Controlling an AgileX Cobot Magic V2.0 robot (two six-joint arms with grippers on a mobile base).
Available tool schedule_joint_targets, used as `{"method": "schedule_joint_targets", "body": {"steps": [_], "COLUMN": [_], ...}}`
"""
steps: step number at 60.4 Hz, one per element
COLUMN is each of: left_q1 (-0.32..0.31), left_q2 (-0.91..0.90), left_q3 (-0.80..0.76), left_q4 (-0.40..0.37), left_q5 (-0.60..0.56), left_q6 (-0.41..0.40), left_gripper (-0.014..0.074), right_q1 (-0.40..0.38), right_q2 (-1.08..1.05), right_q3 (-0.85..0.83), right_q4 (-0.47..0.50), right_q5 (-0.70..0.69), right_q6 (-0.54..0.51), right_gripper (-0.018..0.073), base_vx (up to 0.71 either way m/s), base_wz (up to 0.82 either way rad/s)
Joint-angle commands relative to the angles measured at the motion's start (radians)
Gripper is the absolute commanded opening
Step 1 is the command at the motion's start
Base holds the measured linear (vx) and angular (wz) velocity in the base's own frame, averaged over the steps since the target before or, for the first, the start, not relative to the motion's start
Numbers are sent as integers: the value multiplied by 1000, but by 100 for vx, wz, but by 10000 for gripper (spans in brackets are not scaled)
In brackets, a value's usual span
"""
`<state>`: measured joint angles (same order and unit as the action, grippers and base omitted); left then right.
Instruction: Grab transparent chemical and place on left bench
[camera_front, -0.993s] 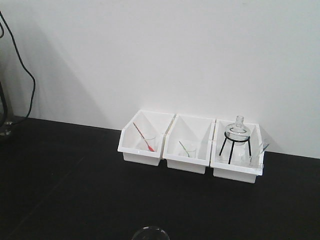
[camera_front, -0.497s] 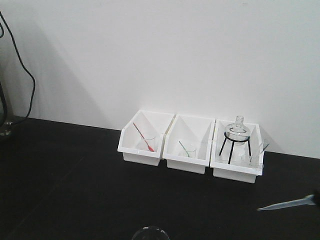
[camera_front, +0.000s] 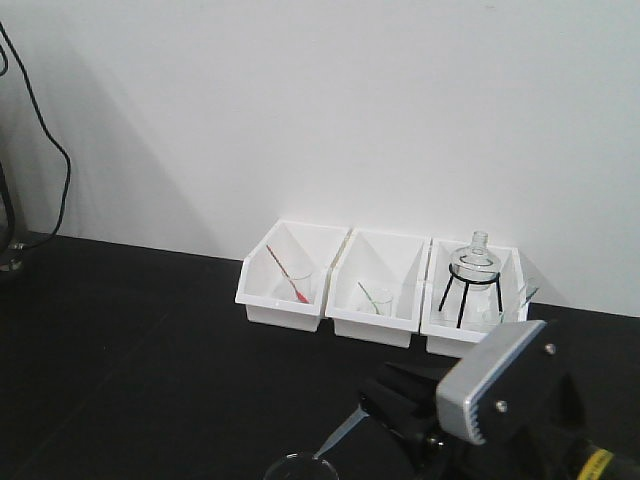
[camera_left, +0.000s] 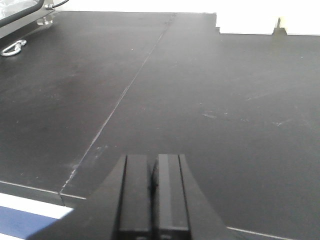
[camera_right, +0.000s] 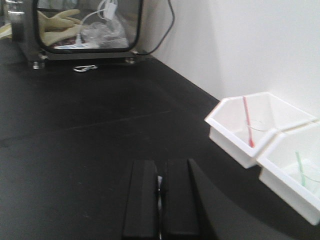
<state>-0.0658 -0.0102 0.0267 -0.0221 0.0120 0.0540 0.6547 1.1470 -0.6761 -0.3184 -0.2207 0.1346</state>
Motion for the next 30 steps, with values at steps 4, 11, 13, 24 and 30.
{"method": "schedule_joint_targets", "body": {"steps": [4,11,13,24,30], "left_q1": [-2,-2,-2,-2,-2], "left_q2": [-19,-19,-19,-19,-19], "left_q3": [16,16,16,16,16], "left_q4": [-1,-1,-1,-1,-1], "left_q5": [-78,-78,-78,-78,-78], "left_q6": [-8,-8,-8,-8,-8], "left_gripper": [-3,-3,-3,-3,-3], "right_q1": [18,29,29,29,29], "right_q2": [75,151,172,273,306], "right_q3": [-47,-47,-47,-47,-47], "right_q4": [-5,-6,-6,2,3], "right_q5": [-107,-138,-143,-183,-188], "right_q6": [-10,-16,-26,-40,-40], "right_gripper": [-3,2,6,97,209], "base_vx": [0,0,0,0,0], "base_wz": [0,0,0,0,0]}}
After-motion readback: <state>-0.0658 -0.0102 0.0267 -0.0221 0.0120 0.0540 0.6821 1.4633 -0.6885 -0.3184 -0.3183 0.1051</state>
